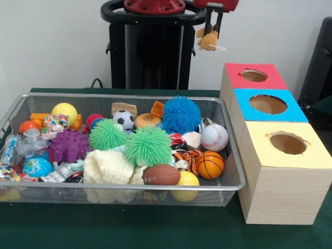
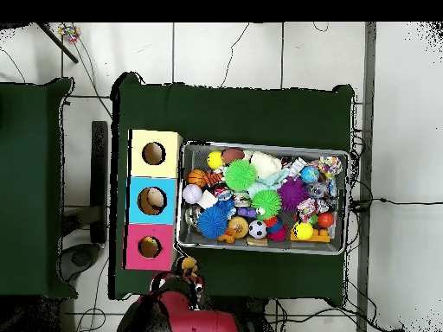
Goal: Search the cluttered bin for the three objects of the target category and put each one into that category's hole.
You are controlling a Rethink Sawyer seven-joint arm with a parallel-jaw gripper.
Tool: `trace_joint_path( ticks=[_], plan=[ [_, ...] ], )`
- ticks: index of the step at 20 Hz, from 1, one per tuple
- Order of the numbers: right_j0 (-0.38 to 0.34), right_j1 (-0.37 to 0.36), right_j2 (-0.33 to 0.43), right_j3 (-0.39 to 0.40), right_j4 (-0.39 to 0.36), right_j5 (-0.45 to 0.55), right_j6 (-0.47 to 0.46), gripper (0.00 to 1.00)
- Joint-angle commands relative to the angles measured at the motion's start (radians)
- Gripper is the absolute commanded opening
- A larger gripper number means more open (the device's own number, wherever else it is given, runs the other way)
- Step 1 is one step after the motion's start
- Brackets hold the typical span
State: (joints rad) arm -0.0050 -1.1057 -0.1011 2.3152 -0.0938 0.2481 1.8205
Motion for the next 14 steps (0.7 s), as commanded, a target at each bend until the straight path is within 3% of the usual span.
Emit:
trace_joint_path(
  ticks=[1, 4, 14],
  plan=[
    [0.048, 0.124, 0.079, -0.065, -0.028, -0.069, 0.118, 0.00],
    [0.072, 0.115, 0.082, -0.057, -0.006, -0.058, 0.130, 0.00],
    [0.215, 0.191, -0.027, -0.097, 0.019, -0.123, 0.202, 0.00]
  ],
)
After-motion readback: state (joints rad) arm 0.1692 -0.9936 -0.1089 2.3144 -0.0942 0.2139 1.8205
